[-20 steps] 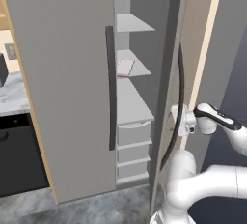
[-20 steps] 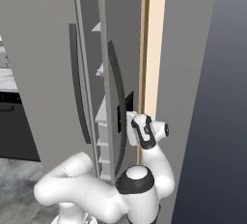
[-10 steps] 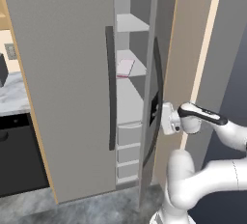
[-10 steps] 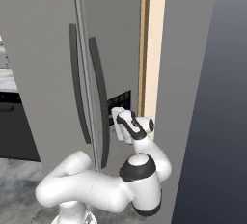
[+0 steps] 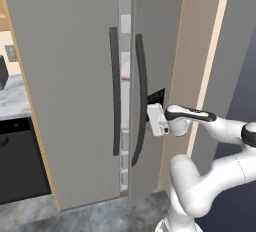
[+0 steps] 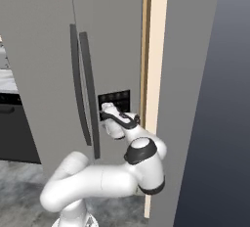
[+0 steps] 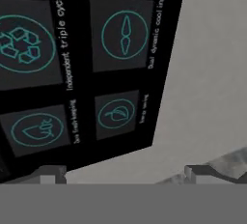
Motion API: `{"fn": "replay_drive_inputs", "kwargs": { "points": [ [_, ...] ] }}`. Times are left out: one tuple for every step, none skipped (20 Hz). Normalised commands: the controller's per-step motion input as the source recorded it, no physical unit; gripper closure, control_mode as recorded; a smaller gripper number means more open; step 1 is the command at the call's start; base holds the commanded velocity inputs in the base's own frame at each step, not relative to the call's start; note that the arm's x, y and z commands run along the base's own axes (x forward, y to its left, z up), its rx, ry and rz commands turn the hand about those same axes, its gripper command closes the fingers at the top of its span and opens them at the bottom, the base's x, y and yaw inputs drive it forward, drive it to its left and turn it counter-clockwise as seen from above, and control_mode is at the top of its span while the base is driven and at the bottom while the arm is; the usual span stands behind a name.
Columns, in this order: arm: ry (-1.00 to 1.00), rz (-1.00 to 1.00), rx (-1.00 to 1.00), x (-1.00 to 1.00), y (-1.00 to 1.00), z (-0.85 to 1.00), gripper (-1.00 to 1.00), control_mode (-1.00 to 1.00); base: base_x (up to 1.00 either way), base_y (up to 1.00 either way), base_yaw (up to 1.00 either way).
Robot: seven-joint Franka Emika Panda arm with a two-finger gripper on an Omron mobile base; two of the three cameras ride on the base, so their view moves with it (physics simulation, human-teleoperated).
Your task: The ice cube tray has been filled with water. Take the tray and place it in the freezer to make ice. Close the freezer door after placing the tray.
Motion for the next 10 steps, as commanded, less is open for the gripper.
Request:
{"fn": "replay_drive_inputs", "kwargs": {
  "points": [
    [0.04,-0.09,0.00,0.37,0.68,0.00,-1.00,-1.00,0.00,0.00,0.00],
    [0.04,-0.10,0.00,0.37,0.68,0.00,-1.00,-1.00,0.00,0.00,0.00],
    [0.04,-0.10,0.00,0.38,0.68,0.00,-1.00,-1.00,0.00,0.00,0.00],
    [0.05,-0.12,0.00,0.38,0.68,0.00,-1.00,-1.00,0.00,0.00,0.00],
    [0.05,-0.14,0.00,0.37,0.68,0.00,-1.00,-1.00,0.00,0.00,0.00],
    [0.04,-0.16,0.00,0.36,0.68,0.00,-1.00,-1.00,0.00,0.00,0.00],
    [0.04,-0.17,0.00,0.34,0.66,0.00,-1.00,-1.00,0.00,0.00,0.00],
    [0.04,-0.20,0.00,0.33,0.63,0.00,-1.00,-1.00,0.00,0.00,0.00],
    [0.04,-0.21,0.00,0.34,0.62,0.00,-1.00,-1.00,0.00,0.00,0.00],
    [0.05,-0.24,0.00,0.35,0.51,0.00,-1.00,-1.00,0.00,0.00,0.00]
  ]
}}
